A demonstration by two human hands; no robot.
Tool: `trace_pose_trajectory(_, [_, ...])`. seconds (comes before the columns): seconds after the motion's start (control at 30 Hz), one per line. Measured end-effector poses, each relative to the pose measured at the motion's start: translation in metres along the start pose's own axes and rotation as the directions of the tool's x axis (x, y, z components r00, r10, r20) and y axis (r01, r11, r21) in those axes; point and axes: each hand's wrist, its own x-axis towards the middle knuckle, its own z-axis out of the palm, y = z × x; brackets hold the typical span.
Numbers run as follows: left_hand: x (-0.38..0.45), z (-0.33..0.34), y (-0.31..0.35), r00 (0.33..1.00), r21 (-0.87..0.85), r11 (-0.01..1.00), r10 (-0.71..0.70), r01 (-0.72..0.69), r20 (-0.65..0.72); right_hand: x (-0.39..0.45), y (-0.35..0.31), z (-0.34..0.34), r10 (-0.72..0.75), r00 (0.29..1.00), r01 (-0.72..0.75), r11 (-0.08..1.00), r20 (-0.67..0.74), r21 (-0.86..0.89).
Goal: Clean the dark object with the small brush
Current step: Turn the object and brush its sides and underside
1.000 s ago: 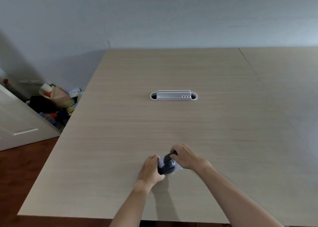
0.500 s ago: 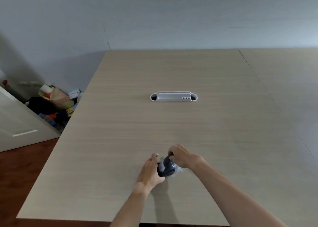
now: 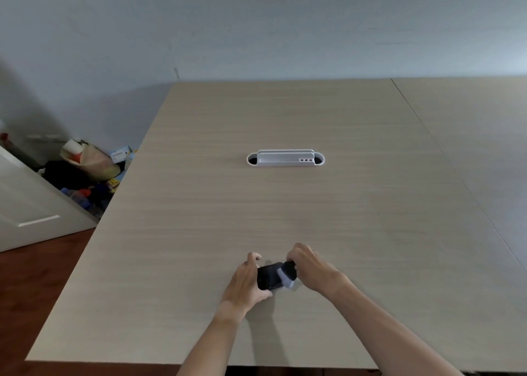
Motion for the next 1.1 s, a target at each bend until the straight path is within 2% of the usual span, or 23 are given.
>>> trace_pose_trajectory(0.07, [-0.001, -0.001, -0.001, 1.0, -0.026, 1.0, -0.016, 0.016, 0.003, 0.0, -0.003, -0.004, 0.03, 0.999, -0.03, 1.0, -0.024, -0.003])
trace_pose_trajectory(0.23, [0.001, -0.004, -0.001, 0.999, -0.014, 1.0, -0.018, 0.019, 0.027, -0.001, -0.025, 0.006, -0.052, 0.997, 0.049, 0.998, 0.065, 0.049])
trace_pose_trajectory(0.37, [0.0, -0.004, -0.001, 0.999, -0.018, 1.0, -0.018, 0.018, 0.03, 0.003, -0.032, -0.016, 0.136, 0.99, -0.136, 0.991, -0.041, 0.004])
trace_pose_trajectory(0.43, [-0.002, -0.004, 0.0, 0.999, -0.023, 0.999, -0.024, 0.024, 0.021, 0.01, -0.039, -0.021, 0.186, 0.982, -0.184, 0.98, -0.021, 0.077])
trace_pose_trajectory(0.53, [-0.003, -0.005, 0.001, 0.999, -0.04, 0.999, -0.036, 0.037, 0.017, 0.018, -0.044, -0.014, 0.182, 0.98, -0.191, 0.971, 0.076, 0.141])
trace_pose_trajectory(0.63, [-0.001, -0.005, 0.002, 0.999, -0.021, 0.999, -0.039, 0.04, 0.035, 0.016, -0.041, -0.017, 0.212, 0.967, -0.215, 0.977, 0.143, 0.004])
trace_pose_trajectory(0.73, [-0.001, -0.005, 0.003, 0.998, -0.02, 0.999, -0.045, 0.046, 0.04, 0.016, -0.038, -0.026, 0.262, 0.959, -0.25, 0.962, 0.11, -0.112])
trace_pose_trajectory(0.93, [0.0, -0.003, 0.001, 0.999, -0.024, 0.999, -0.029, 0.03, 0.026, 0.019, -0.06, -0.017, 0.156, 0.97, -0.16, 0.987, 0.188, 0.006])
trace_pose_trajectory(1.1, [-0.003, -0.004, 0.004, 0.998, -0.028, 0.998, -0.057, 0.057, 0.017, 0.012, -0.044, -0.027, 0.223, 0.966, -0.211, 0.973, 0.13, -0.098])
